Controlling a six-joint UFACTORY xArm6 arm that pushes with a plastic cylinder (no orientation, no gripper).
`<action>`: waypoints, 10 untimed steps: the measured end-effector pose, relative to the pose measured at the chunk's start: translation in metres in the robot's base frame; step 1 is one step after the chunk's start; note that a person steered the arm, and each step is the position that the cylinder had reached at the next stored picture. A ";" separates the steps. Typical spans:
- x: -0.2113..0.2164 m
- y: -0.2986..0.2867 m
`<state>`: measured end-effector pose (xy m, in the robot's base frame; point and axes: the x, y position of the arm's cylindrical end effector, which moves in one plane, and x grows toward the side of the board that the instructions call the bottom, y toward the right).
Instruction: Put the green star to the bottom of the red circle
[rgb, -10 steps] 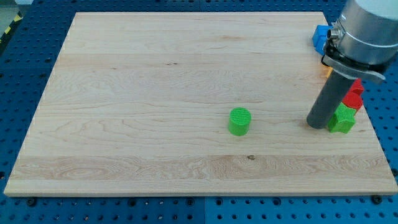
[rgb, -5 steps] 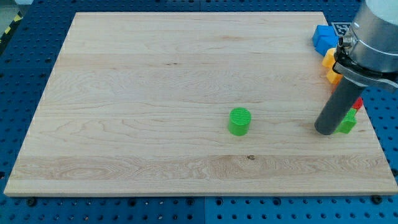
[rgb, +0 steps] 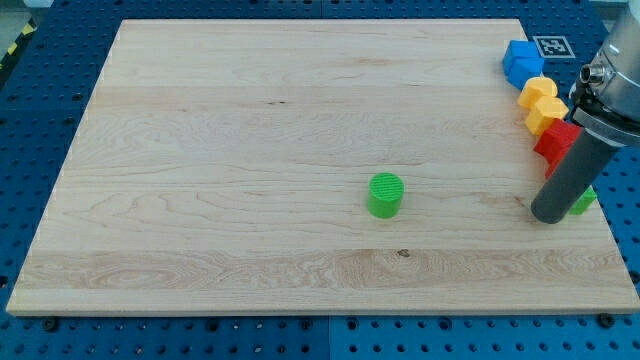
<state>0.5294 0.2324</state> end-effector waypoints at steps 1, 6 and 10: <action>0.008 -0.020; -0.049 -0.084; -0.071 -0.192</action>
